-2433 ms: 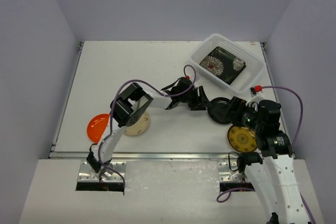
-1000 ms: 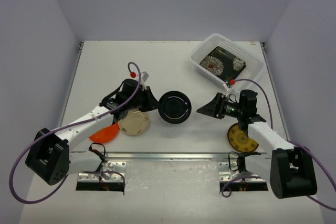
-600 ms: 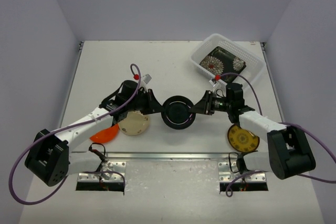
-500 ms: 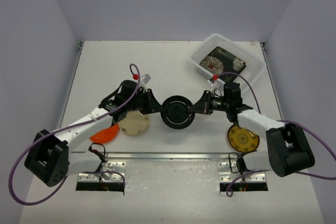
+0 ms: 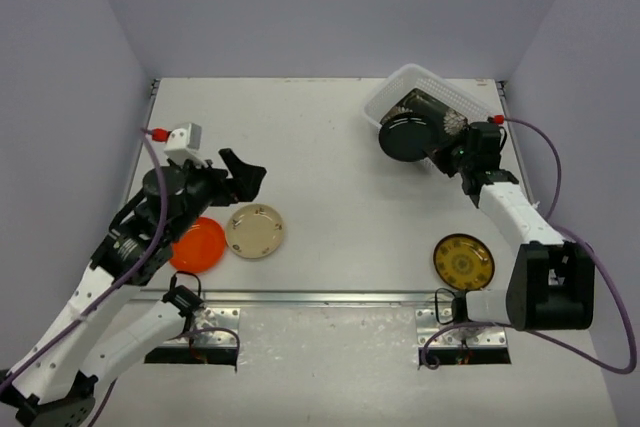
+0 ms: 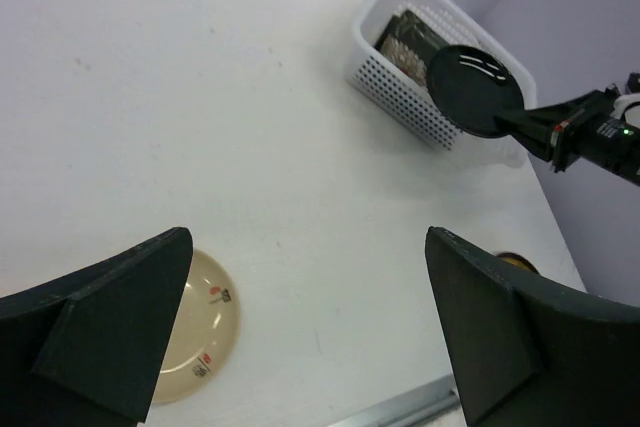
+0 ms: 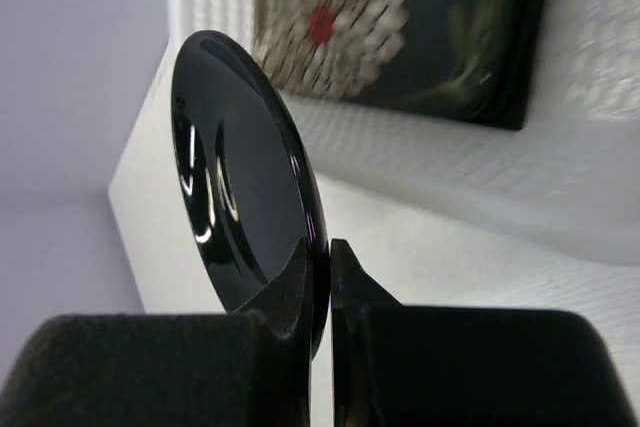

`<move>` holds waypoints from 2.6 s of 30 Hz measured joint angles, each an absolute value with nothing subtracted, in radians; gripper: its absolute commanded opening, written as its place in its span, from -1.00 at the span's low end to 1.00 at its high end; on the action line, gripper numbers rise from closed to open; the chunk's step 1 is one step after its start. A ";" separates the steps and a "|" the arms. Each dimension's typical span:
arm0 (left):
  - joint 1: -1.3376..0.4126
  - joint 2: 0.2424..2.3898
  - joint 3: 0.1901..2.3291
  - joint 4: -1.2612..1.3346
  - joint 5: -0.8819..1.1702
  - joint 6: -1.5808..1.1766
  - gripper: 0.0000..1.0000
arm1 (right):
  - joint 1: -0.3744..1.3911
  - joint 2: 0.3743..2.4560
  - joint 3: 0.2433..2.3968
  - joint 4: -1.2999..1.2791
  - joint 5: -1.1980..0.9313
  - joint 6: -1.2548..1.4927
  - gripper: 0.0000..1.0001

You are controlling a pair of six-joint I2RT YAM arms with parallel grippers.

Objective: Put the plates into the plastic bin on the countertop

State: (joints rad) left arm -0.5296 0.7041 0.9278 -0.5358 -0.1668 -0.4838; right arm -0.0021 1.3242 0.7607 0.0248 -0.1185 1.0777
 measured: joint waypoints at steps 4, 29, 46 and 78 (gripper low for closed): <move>-0.529 0.620 0.899 -0.522 -0.246 -0.394 1.00 | -0.005 1.418 0.926 -0.087 0.119 1.243 -1.00; -0.530 0.666 0.750 -0.543 -0.266 -0.319 1.00 | 0.002 1.847 1.410 -0.366 0.261 1.274 0.98; -0.530 0.654 0.750 -0.542 -0.271 -0.320 1.00 | -0.021 0.957 0.754 -0.578 0.267 0.637 0.98; -0.532 0.603 0.749 -0.542 -0.265 -0.320 1.00 | 0.488 1.381 0.573 -0.716 0.444 0.761 -0.36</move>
